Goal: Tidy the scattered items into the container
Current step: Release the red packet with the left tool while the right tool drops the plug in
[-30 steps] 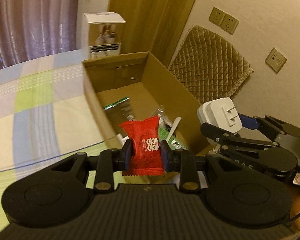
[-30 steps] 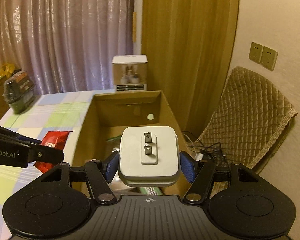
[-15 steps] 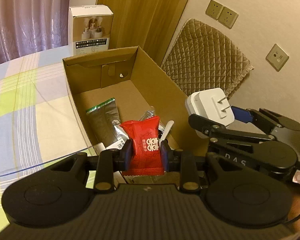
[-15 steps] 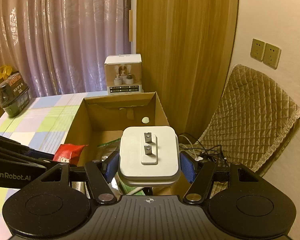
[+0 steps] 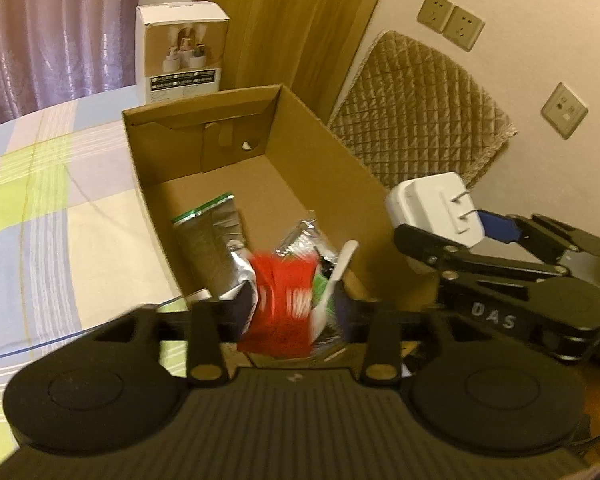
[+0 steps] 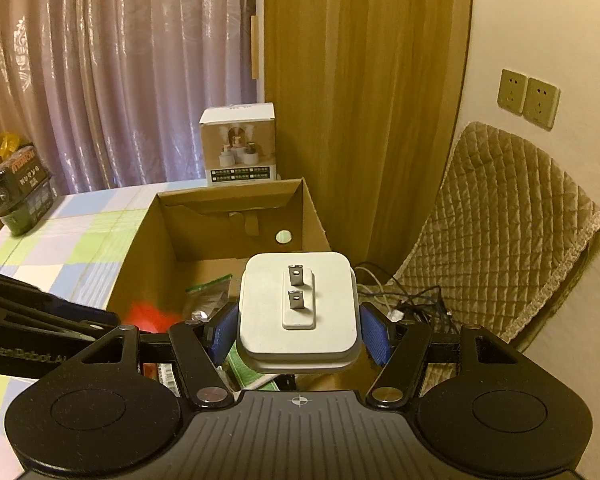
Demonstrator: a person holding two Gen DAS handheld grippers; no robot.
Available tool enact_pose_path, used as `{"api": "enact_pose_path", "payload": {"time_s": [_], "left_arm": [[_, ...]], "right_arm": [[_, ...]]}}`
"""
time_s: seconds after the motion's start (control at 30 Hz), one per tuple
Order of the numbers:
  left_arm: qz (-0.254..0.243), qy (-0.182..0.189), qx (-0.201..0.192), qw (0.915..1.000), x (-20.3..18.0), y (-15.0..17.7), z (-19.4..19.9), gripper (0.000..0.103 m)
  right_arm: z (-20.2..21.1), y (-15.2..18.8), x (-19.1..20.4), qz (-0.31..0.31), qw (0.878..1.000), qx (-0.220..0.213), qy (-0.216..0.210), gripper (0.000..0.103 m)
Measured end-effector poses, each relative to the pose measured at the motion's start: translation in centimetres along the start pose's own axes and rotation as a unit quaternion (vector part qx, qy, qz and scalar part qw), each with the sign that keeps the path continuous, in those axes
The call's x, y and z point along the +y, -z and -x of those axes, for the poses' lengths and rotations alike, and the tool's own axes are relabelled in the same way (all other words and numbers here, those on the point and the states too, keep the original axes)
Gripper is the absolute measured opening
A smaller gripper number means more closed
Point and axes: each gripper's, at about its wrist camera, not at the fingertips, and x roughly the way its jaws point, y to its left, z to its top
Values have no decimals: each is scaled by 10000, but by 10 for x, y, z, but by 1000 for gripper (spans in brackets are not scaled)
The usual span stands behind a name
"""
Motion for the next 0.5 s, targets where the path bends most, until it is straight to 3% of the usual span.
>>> {"api": "enact_pose_path", "payload": {"time_s": [0.5], "left_arm": [[92, -295, -44, 9995, 24, 14, 16, 44]], "right_arm": [[-9, 1, 9, 41, 9997, 77, -215, 67]]}}
